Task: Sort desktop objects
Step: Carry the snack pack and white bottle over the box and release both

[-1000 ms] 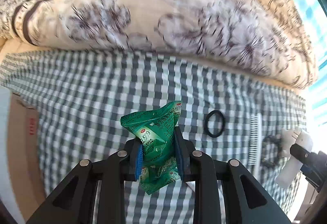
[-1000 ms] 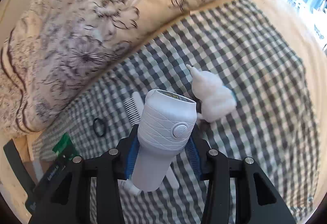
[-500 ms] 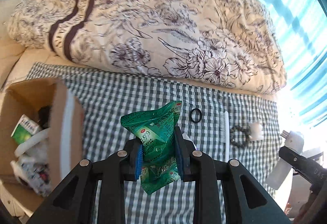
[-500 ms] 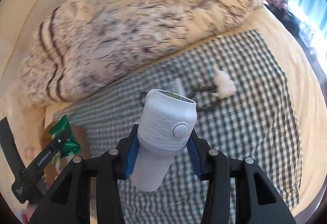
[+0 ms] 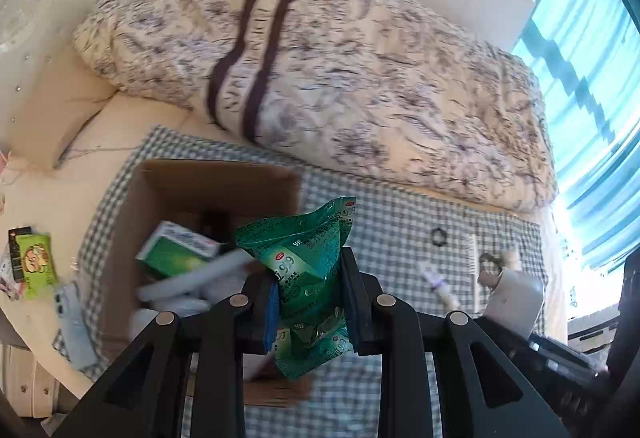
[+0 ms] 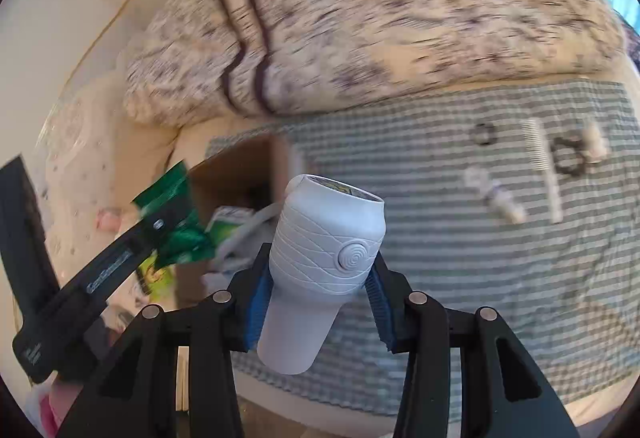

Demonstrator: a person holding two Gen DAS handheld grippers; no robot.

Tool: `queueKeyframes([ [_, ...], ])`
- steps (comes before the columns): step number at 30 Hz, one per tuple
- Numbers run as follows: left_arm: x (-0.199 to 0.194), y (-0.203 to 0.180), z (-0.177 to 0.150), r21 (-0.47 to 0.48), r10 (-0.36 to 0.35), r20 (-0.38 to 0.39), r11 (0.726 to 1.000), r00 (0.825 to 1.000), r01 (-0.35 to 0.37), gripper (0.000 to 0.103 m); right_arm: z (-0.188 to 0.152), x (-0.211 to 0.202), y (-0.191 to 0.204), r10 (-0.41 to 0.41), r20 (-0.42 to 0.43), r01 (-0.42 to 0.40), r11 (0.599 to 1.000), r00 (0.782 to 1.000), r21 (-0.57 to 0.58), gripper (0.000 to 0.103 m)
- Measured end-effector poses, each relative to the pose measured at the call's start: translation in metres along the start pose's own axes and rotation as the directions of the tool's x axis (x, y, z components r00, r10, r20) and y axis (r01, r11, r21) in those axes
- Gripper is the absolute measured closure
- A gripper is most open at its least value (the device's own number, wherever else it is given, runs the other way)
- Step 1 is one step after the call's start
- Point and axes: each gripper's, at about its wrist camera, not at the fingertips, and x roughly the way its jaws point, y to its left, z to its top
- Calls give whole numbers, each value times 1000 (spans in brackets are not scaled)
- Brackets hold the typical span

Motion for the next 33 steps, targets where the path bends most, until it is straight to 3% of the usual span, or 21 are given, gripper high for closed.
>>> queueKeyframes([
  [5, 23, 62, 7, 35, 35, -70, 999, 997, -33, 77, -20, 51, 59, -10, -48, 10, 1000, 999, -6, 59],
  [9, 40, 90, 10, 74, 20, -103, 997, 995, -13, 76, -25, 82, 81, -30, -58, 30, 1000, 998, 3, 59],
  [10, 45, 95, 11, 64, 8, -117, 998, 993, 0, 70, -25, 87, 84, -32, -59, 33, 999, 998, 12, 57],
  [12, 54, 102, 15, 25, -6, -160, 1000, 987, 10, 24, -25, 97, 87, -40, -81, 42, 999, 996, 34, 24],
  [13, 57, 105, 17, 3, -4, -172, 1000, 985, 5, 0, -24, 98, 88, -51, -83, 55, 997, 995, 45, 22],
  [16, 56, 110, 23, -14, -28, -145, 1000, 989, 27, 0, -19, 97, 89, -75, -66, 79, 994, 995, 72, 22],
  [26, 73, 89, 42, 17, -43, -183, 999, 982, 47, 0, -5, 81, 74, -137, -32, 140, 981, 990, 137, 22],
  [33, 76, 36, 38, 48, -44, -198, 997, 979, 54, 0, -5, 38, 15, -193, 15, 183, 951, 981, 250, 22],
])
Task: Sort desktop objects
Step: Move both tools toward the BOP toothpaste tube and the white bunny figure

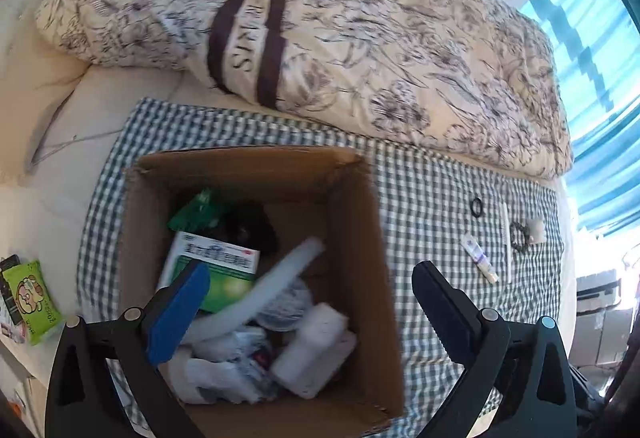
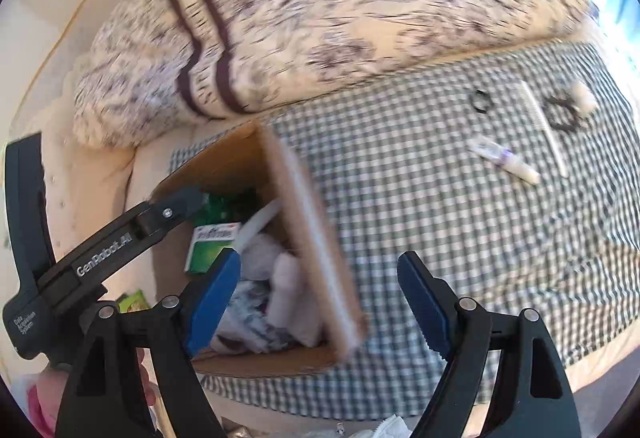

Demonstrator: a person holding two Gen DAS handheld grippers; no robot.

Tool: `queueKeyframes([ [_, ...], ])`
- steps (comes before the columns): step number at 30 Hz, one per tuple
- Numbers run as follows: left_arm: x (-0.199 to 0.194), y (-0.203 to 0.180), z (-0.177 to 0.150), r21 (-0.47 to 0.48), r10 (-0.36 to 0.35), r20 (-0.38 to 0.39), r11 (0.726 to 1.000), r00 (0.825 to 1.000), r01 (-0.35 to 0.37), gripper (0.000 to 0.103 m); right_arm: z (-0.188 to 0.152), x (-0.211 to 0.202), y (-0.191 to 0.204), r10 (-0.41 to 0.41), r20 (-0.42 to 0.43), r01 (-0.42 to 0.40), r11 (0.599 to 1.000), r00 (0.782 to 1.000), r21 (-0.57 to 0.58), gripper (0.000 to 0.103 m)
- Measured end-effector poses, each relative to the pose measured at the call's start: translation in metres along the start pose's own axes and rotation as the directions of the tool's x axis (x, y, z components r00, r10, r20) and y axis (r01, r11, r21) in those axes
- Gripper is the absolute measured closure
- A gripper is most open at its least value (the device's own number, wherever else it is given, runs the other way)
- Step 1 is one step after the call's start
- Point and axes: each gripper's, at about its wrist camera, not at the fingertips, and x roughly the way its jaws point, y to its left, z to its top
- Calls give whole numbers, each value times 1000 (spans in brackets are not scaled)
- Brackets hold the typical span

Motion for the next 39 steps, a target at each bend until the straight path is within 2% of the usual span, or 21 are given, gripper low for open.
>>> queueKeyframes([
  [3, 8, -37, -11, 25, 17, -20, 1000, 1000, -16, 0, 7, -15, -47, 13, 22, -15, 997, 1000, 73, 22],
  [6, 16, -76, -21, 27, 19, -41, 999, 999, -18, 0, 16, -29, -94, -9, 40, 5, 995, 999, 100, 22],
  [10, 27, -140, -34, -8, 37, -56, 999, 998, -38, 0, 37, -46, -163, -12, 15, 10, 990, 1000, 140, 22],
  [16, 56, -230, -48, -67, 46, -59, 996, 997, -50, 0, 80, -78, -250, -62, 32, 59, 994, 998, 89, 22],
  [20, 87, -266, -52, -112, 70, -81, 991, 994, -79, 0, 105, -84, -296, -111, 50, 108, 993, 993, 56, 22],
  [28, 154, -297, -58, -157, 152, -148, 972, 977, -175, 0, 151, -38, -363, -161, 39, 158, 984, 986, 79, 22],
  [32, 192, -300, -64, -177, 178, -187, 961, 966, -211, 0, 174, -5, -378, -204, 21, 202, 977, 979, 60, 22],
  [36, 226, -293, -69, -225, 205, -231, 940, 951, -257, 0, 189, 26, -385, -212, -16, 212, 977, 977, 29, 22],
  [39, 248, -287, -71, -262, 194, -269, 928, 943, -265, 0, 197, 47, -384, -241, -33, 241, 970, 970, -8, 22],
])
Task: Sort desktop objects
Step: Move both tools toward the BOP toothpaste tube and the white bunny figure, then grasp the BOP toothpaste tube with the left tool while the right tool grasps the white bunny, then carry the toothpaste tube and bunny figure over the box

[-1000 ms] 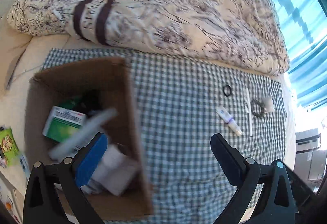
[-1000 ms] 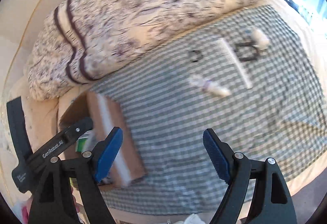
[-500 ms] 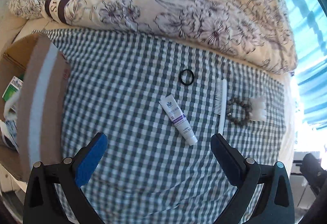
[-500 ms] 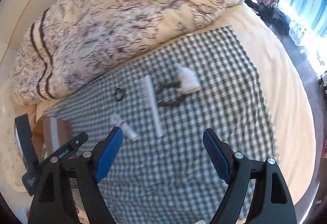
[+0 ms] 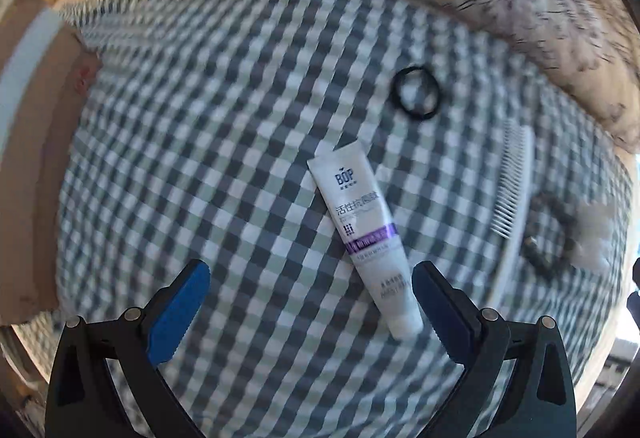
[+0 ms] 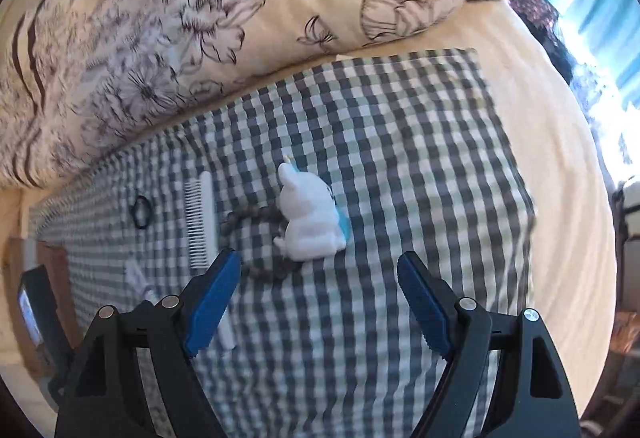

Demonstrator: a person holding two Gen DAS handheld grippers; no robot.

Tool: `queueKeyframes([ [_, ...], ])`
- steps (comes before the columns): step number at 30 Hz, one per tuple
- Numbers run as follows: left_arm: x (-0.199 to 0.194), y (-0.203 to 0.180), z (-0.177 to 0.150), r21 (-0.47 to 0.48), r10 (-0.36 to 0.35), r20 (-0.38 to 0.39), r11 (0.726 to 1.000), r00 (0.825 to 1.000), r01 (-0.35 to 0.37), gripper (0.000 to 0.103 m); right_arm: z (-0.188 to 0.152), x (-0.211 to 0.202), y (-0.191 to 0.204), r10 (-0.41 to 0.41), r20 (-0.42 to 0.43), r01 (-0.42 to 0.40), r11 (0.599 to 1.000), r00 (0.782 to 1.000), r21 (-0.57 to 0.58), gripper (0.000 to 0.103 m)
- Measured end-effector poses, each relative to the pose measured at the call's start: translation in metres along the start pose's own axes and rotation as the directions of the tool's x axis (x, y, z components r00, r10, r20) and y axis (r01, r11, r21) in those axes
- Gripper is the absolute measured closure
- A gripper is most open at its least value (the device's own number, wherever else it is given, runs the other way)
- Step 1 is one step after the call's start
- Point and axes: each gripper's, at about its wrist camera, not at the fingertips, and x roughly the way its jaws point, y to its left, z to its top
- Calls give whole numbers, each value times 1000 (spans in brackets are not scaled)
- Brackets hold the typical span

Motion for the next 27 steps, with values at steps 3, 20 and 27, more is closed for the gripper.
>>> queueKeyframes([
  [3, 12, -6, 4, 10, -2, -15, 1000, 1000, 2, 0, 7, 19, -1, 12, -44, -11, 1000, 999, 28, 22],
  [20, -1, -14, -5, 193, -53, 81, 981, 995, 36, 76, 12, 45, 1, -35, -86, 35, 999, 996, -1, 56],
  [27, -27, -8, -6, 203, -68, 125, 978, 990, 42, 76, 1, 5, -2, -1, -36, 1, 1000, 999, 0, 56],
])
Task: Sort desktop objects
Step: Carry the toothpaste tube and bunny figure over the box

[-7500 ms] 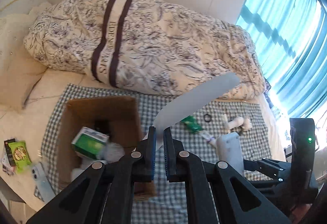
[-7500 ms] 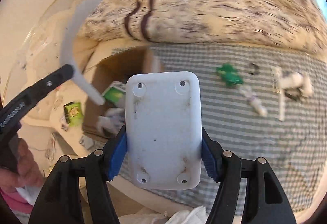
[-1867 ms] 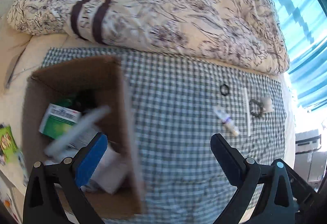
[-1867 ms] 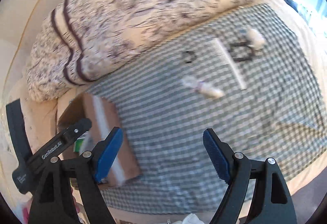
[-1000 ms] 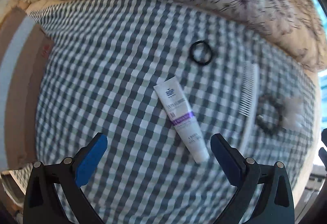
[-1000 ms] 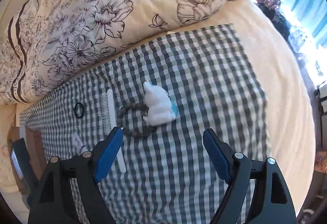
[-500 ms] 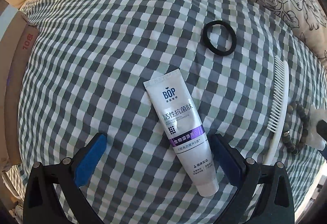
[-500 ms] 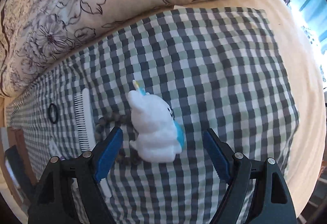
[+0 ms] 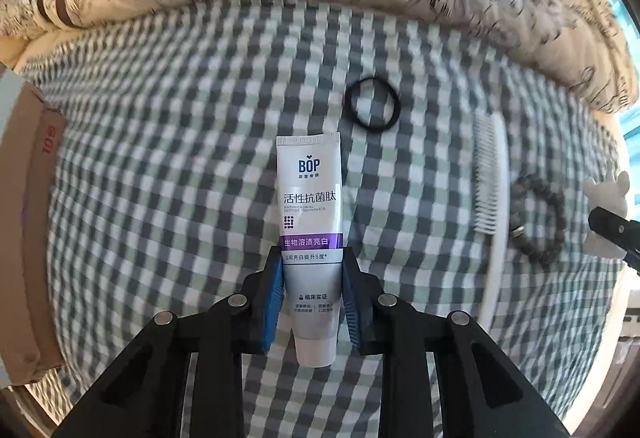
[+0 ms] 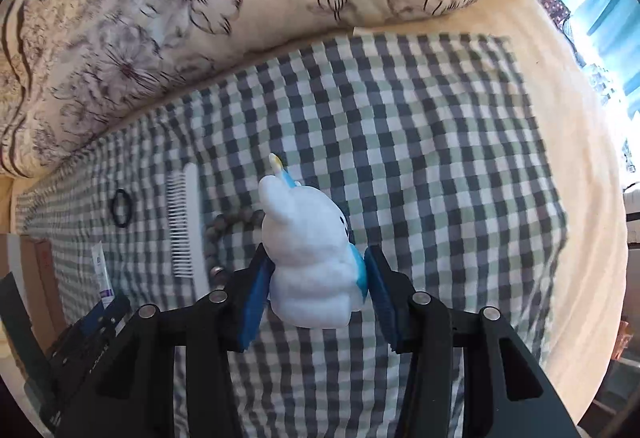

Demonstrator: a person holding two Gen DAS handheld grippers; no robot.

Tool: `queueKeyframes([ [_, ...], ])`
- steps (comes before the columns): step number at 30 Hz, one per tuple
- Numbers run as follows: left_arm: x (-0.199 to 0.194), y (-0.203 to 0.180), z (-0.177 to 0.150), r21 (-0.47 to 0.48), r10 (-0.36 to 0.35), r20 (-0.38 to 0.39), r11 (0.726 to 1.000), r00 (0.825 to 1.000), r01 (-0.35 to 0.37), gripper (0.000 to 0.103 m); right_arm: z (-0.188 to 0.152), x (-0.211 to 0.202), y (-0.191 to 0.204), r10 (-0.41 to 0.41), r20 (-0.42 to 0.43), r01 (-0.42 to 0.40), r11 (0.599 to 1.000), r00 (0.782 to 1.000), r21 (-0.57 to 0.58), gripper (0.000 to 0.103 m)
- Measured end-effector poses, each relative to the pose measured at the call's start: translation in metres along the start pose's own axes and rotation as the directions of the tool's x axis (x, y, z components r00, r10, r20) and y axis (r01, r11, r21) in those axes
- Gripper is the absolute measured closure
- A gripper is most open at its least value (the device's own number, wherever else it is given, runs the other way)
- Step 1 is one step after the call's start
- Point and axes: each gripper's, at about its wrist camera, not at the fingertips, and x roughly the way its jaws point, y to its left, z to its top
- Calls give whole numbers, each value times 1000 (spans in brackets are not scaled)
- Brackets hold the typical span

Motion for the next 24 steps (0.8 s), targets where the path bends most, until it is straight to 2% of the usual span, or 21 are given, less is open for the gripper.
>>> queueKeyframes([
  [7, -59, 6, -5, 52, -13, 85, 999, 996, 9, 76, -24, -62, -4, 44, 46, -45, 999, 998, 18, 56],
  [9, -75, 4, 2, 60, -18, 108, 998, 994, 12, 76, -37, -81, -3, 63, 57, -64, 998, 996, 23, 56],
  [13, -112, 19, -2, 74, -22, 147, 997, 989, 11, 76, -62, -101, 19, 82, 67, -83, 996, 994, 11, 56],
  [19, -146, 68, -10, 87, 21, 179, 995, 984, -38, 76, -101, -124, 69, 135, 57, -134, 991, 989, -15, 56],
  [24, -180, 140, -16, 65, 19, 216, 997, 976, -34, 76, -138, -143, 138, 189, 46, -184, 979, 981, -87, 56],
])
